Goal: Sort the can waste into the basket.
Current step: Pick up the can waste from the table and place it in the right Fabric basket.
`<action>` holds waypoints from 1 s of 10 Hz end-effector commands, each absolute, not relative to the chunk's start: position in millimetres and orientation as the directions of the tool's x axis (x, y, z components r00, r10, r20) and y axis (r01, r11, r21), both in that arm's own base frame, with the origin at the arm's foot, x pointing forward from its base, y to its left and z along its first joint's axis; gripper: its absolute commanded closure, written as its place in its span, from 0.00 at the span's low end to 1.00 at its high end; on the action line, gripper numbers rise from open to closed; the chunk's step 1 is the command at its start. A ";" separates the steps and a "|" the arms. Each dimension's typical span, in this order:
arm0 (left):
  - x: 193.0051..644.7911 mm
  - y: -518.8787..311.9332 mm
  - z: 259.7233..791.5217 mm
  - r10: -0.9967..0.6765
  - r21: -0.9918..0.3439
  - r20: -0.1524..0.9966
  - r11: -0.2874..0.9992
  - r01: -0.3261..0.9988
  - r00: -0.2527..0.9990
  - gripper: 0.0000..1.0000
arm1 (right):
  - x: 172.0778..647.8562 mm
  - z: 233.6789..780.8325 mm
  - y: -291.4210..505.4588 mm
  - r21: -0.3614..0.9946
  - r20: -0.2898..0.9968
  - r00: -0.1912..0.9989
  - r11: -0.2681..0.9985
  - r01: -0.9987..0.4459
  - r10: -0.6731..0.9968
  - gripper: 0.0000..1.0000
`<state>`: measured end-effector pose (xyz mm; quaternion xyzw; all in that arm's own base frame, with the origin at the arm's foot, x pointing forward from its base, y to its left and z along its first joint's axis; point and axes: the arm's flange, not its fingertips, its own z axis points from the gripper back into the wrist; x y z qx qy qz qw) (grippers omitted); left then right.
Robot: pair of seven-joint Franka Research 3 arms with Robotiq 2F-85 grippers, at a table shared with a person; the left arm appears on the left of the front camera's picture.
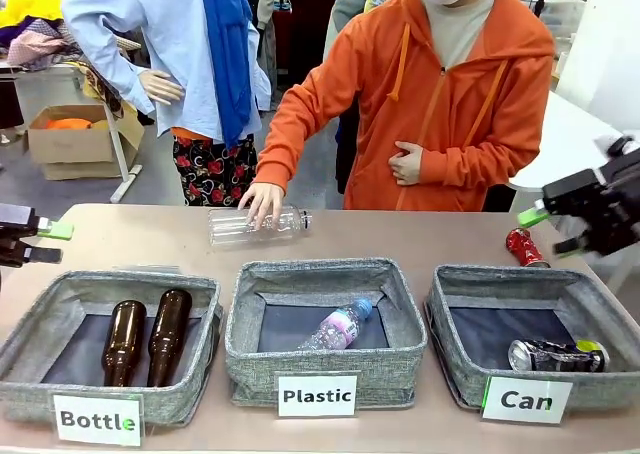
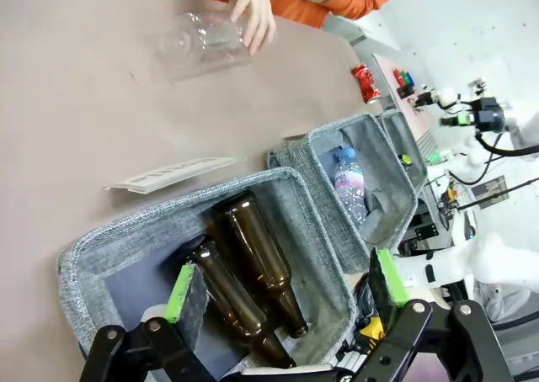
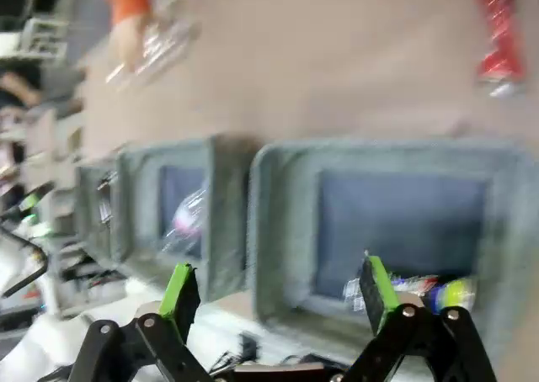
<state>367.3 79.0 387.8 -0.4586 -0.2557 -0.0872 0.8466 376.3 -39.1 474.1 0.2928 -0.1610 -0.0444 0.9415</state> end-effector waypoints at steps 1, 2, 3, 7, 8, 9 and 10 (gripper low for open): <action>365.8 81.0 389.2 0.078 -0.733 0.514 0.557 0.391 0.854 0.00 | 389.1 467.5 -46.1 0.028 0.584 0.771 0.955 0.294 -0.254 0.00; 365.8 81.0 389.2 0.078 -0.733 0.514 0.557 0.391 0.854 0.00 | 394.7 465.7 -51.2 -0.054 0.655 0.720 0.936 0.348 -0.230 0.00; 365.8 81.0 389.2 0.078 -0.733 0.514 0.557 0.391 0.854 0.00 | 397.1 466.1 -50.8 -0.027 0.743 0.632 0.933 0.358 -0.220 0.00; 365.8 81.0 389.2 0.078 -0.733 0.514 0.557 0.391 0.854 0.00 | 390.9 493.2 -68.8 0.221 0.589 0.791 0.975 0.039 -0.165 0.00; 365.8 81.0 389.2 0.078 -0.733 0.514 0.557 0.391 0.854 0.00 | 399.2 490.9 -67.1 0.176 0.651 0.734 0.979 0.099 -0.191 0.00; 365.8 81.0 389.2 0.078 -0.733 0.514 0.557 0.391 0.854 0.00 | 414.8 488.4 -71.8 0.160 0.589 0.793 0.984 0.071 -0.153 0.00; 365.8 81.0 389.2 0.078 -0.733 0.514 0.557 0.391 0.854 0.00 | 435.2 482.2 -76.1 0.155 0.542 0.831 0.987 0.048 -0.126 0.00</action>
